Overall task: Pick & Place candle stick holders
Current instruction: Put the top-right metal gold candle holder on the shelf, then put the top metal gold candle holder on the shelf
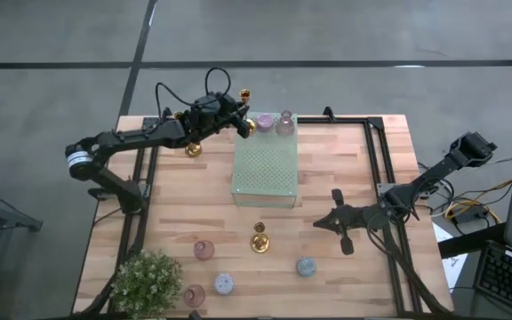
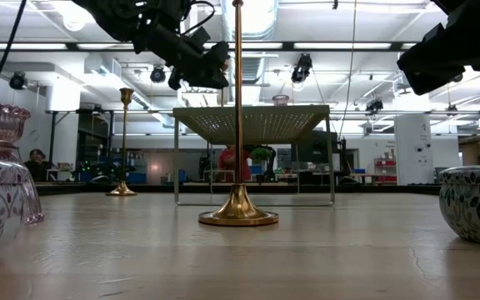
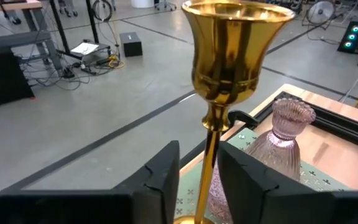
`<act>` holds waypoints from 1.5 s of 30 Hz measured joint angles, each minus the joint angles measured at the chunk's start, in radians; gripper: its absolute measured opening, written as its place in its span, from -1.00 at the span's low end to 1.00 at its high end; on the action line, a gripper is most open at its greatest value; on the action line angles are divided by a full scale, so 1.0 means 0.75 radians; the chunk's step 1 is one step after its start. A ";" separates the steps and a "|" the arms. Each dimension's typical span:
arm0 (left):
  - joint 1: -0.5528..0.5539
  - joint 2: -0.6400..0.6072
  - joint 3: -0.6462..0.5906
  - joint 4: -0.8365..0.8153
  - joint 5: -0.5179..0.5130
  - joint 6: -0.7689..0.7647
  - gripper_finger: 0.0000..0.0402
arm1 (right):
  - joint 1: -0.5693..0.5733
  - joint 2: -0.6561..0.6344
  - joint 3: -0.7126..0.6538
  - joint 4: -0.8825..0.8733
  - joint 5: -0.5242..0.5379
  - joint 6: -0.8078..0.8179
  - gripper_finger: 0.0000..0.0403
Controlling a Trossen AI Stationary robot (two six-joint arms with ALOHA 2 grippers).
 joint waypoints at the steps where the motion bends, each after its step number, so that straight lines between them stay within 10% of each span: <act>1: 0.001 0.000 0.000 0.000 0.015 0.000 -0.37 | 0.000 0.000 0.000 0.000 0.000 0.000 -0.96; 14: -0.002 -0.103 0.000 -0.201 0.089 0.093 0.10 | 0.002 0.000 0.000 -0.003 -0.003 0.005 -0.96; 29: -0.012 -0.460 -0.013 -0.763 0.084 0.101 0.11 | 0.002 0.000 0.000 -0.005 -0.002 0.030 -0.96; 45: -0.121 -0.791 -0.298 -0.785 0.053 0.024 0.11 | 0.002 0.000 0.000 -0.004 -0.001 0.036 -0.96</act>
